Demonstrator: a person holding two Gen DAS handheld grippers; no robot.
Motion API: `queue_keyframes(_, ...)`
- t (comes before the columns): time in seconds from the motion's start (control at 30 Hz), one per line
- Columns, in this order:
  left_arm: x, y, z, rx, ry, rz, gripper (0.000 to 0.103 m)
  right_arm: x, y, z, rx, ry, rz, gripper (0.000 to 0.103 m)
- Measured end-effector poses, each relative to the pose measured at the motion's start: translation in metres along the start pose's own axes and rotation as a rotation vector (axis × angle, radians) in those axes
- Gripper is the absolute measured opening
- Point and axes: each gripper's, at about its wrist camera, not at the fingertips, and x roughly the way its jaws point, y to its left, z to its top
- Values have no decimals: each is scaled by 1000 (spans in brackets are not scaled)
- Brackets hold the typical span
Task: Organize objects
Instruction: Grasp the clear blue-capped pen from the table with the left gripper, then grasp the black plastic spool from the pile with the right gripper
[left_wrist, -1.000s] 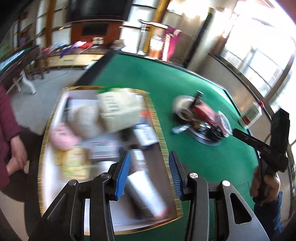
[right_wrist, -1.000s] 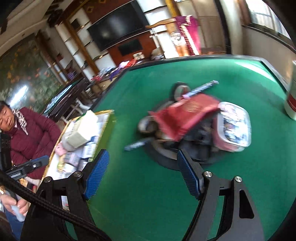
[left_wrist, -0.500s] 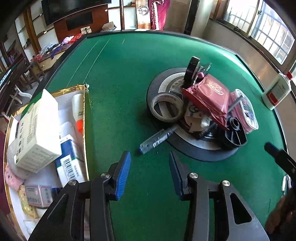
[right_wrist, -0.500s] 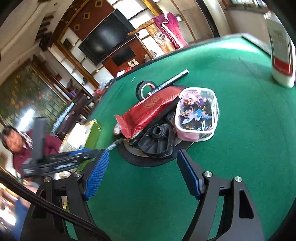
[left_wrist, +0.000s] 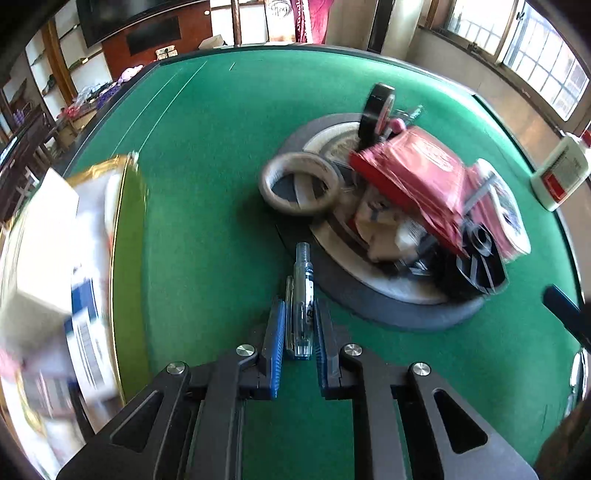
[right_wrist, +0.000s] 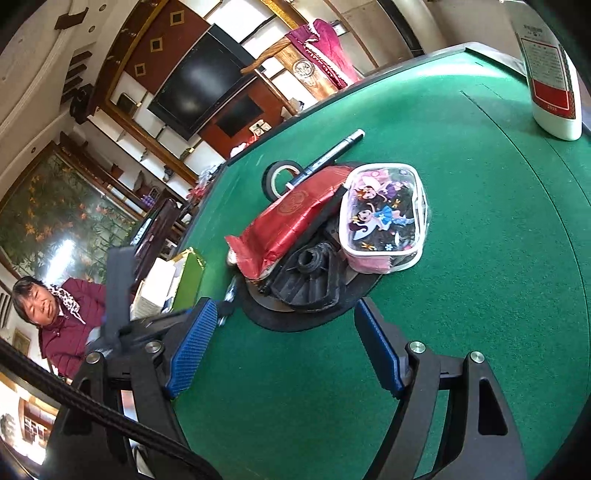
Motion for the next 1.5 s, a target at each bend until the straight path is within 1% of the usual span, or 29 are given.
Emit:
queue_keyframes(0.03,-5,-4,-10,17,-22,7,12,2,0,0,-5,7,-3,77)
queue_keyframes(0.1,-10,-6,-27,10,-55,28,12,4,2,-1,-23,8,-20,77)
queue_keyframes(0.13,-14,-6,-35,6,-87,29,12,5,5,-2,-44,6,-42,77)
queue_keyframes(0.23,-20,-4,-49,-25,-148,26,12,13,11,-6,-99,13,-108,78)
queue_keyframes(0.33,-23,-4,-55,-13,-184,36,12,23,17,-8,-137,33,-168,78)
queue_keyframes(0.4,-27,1,-63,-1,-196,41,12,32,22,-7,-161,41,-204,78)
queue_keyframes(0.5,-26,4,-70,11,-208,29,12,47,30,-8,-208,56,-265,78)
queue_keyframes(0.6,-25,6,-69,11,-214,26,12,65,38,-3,-240,73,-325,78)
queue_keyframes(0.67,-24,-1,-69,18,-219,37,12,78,43,-1,-272,81,-401,77)
queue_keyframes(0.73,-21,-4,-66,26,-221,46,12,88,46,0,-309,85,-443,77)
queue_keyframes(0.8,-17,-7,-63,22,-219,42,12,96,44,-1,-328,99,-508,77)
queue_keyframes(0.87,-15,-7,-61,16,-217,35,12,94,42,-4,-343,76,-526,70)
queue_keyframes(0.9,-15,-7,-60,13,-217,32,12,90,42,-4,-351,73,-523,64)
queue_keyframes(1.0,-16,-2,-60,-14,-218,-1,12,77,33,-4,-318,57,-459,64)
queue_keyframes(1.07,-16,1,-59,-33,-216,-25,12,67,29,-6,-299,53,-440,64)
queue_keyframes(1.17,-16,4,-59,-51,-216,-47,12,53,34,-8,-294,29,-403,64)
queue_keyframes(1.3,-22,3,-59,-52,-244,-38,12,39,48,-10,-326,-7,-373,64)
queue_keyframes(1.33,-23,2,-59,-52,-247,-38,12,38,53,-12,-330,-12,-352,64)
queue_keyframes(1.4,-23,2,-59,-53,-253,-32,12,39,60,-13,-333,-3,-320,64)
queue_keyframes(1.5,-27,3,-59,-61,-265,-40,12,41,62,-13,-346,-2,-302,64)
